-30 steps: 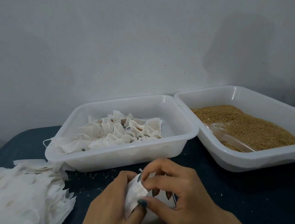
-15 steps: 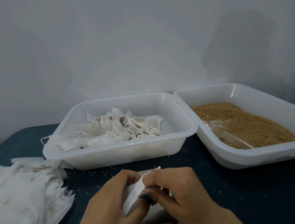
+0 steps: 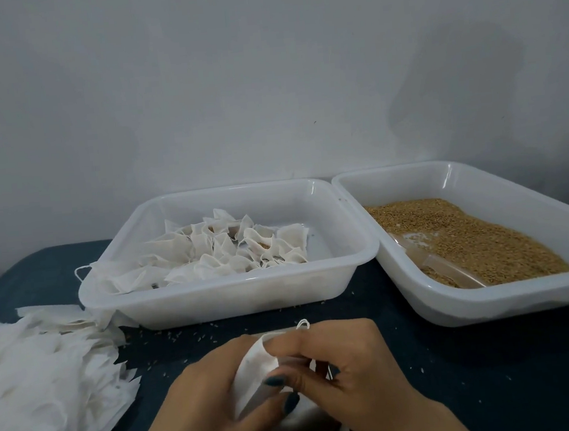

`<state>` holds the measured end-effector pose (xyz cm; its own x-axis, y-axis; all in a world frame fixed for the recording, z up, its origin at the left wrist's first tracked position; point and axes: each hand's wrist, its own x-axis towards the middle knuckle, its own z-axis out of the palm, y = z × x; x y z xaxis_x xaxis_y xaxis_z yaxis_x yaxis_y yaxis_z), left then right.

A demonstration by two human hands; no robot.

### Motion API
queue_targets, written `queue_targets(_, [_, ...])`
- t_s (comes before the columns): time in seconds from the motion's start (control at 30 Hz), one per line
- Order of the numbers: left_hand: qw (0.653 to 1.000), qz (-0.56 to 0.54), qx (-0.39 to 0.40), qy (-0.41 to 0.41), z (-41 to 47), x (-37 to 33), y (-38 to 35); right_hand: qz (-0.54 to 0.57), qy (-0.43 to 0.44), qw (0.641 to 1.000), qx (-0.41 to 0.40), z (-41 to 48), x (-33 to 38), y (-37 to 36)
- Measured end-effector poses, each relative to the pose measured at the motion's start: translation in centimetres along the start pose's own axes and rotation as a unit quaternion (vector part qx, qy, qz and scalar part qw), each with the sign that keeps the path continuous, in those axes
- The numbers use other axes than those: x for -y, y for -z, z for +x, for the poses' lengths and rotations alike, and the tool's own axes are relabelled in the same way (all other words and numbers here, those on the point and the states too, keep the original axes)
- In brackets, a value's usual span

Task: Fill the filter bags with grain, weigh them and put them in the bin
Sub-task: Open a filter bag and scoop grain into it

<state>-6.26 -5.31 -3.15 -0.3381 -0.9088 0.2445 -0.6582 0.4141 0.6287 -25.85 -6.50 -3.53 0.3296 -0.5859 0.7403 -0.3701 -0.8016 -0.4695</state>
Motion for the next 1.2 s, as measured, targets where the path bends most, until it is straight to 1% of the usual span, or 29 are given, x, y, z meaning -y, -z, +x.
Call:
queue_targets(0.1, [1.0, 0.02, -0.016, -0.015, 0.0, -0.3, -0.1, 0.027, 0.004, 1.0, 0.003, 0.2, 0.0, 0.0])
queue_targets(0.2, [0.999, 0.027, -0.032, -0.009, -0.1, -0.1, -0.1, 0.03, 0.006, 1.0, 0.009, 0.3, 0.0, 0.0])
queue_targets(0.4, [0.998, -0.013, -0.059, -0.002, -0.2, 0.4, -0.1, 0.008, -0.003, 1.0, -0.007, 1.0, 0.3, 0.6])
queue_targets(0.47, [0.997, -0.031, -0.072, 0.005, -0.2, 0.7, -0.1, -0.031, -0.004, 0.999, -0.026, 1.8, 0.3, 1.5])
queue_targets(0.53, [0.997, -0.045, -0.068, 0.012, -0.3, 1.1, 0.0, -0.11, -0.033, 0.991, -0.071, 2.9, -0.4, 3.3])
queue_targets(0.6, [0.995, -0.055, -0.077, 0.01, -0.3, 1.5, 0.0, -0.202, -0.109, 0.966, -0.118, 4.1, -2.0, 5.9])
queue_targets(0.63, [0.995, -0.058, -0.083, 0.01, -0.3, 1.6, 0.1, -0.246, -0.158, 0.948, -0.124, 4.5, -3.1, 7.5])
queue_targets(0.67, [0.994, -0.064, -0.09, 0.009, -0.3, 1.7, 0.1, -0.283, -0.215, 0.928, -0.115, 4.8, -4.4, 9.2])
queue_targets(0.7, [0.993, -0.072, -0.096, 0.009, -0.2, 1.8, 0.1, -0.31, -0.279, 0.904, -0.088, 4.9, -5.8, 11.0])
queue_targets(0.73, [0.992, -0.08, -0.099, 0.006, -0.2, 1.9, 0.1, -0.335, -0.345, 0.876, -0.043, 4.9, -7.2, 12.6])
queue_targets(0.77, [0.991, -0.083, -0.101, 0.004, -0.2, 1.9, 0.0, -0.363, -0.409, 0.837, 0.016, 4.8, -8.5, 13.9])
queue_targets(0.8, [0.991, -0.083, -0.103, 0.001, -0.2, 2.0, 0.0, -0.389, -0.464, 0.792, 0.083, 4.8, -9.5, 14.8])
queue_targets(0.83, [0.991, -0.081, -0.102, -0.002, -0.2, 2.1, -0.1, -0.408, -0.503, 0.748, 0.145, 4.6, -10.3, 15.4])
queue_targets(0.87, [0.992, -0.08, -0.101, -0.005, -0.1, 2.1, -0.2, -0.42, -0.525, 0.717, 0.187, 4.3, -11.0, 15.6])
queue_targets(0.9, [0.992, -0.078, -0.098, -0.007, -0.1, 2.1, -0.2, -0.43, -0.531, 0.7, 0.205, 3.9, -11.6, 15.7])
queue_targets(1.0, [0.993, -0.07, -0.092, -0.004, 0.0, 2.1, -0.3, -0.457, -0.523, 0.688, 0.209, 3.0, -12.1, 15.4])
queue_targets(1.1, [0.993, -0.075, -0.087, -0.002, 0.0, 2.2, -0.3, -0.454, -0.525, 0.681, 0.233, 3.0, -11.7, 15.1])
queue_targets(1.2, [0.992, -0.087, -0.096, -0.003, 0.0, 2.4, -0.3, -0.439, -0.526, 0.688, 0.24, 3.3, -11.5, 15.1])
